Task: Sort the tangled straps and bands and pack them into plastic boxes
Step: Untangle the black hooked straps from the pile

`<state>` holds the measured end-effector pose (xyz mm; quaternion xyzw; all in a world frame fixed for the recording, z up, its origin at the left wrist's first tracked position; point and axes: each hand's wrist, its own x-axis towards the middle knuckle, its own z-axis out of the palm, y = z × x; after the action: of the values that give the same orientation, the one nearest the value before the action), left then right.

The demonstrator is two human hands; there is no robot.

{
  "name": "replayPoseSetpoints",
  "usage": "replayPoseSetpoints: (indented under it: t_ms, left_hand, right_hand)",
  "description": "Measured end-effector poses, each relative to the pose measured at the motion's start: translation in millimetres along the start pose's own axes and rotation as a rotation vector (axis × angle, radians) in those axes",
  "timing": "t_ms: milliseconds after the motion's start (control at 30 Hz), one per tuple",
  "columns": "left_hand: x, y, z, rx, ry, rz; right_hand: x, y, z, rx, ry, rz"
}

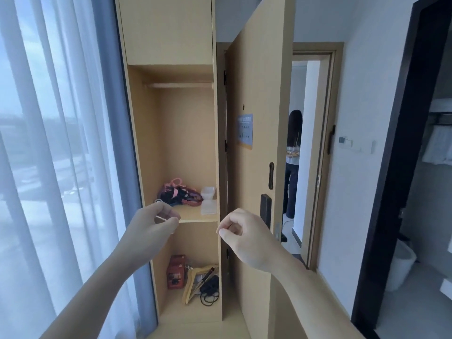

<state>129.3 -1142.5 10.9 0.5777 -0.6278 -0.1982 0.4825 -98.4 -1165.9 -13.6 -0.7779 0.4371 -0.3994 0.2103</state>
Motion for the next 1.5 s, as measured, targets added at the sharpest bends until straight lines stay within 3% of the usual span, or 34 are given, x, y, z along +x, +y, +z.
replayPoseSetpoints:
  t_ms: [434,800,1234,1501]
  left_hand:
    - [179,-121,-5,-0.065,-0.093,-0.079]
    - [305,-210,5,0.015,-0.109,-0.131]
    - [475,-289,70,0.086,-0.154,-0.240]
    - [578,-319,126,0.071,-0.119,-0.294]
  right_hand:
    - [200,61,74,0.039,0.028,0.068]
    - [303,143,125,0.048,0.056,0.166]
    - [469,297,120,0.065,0.039,0.235]
    - [577,370,135,0.092,-0.123,0.175]
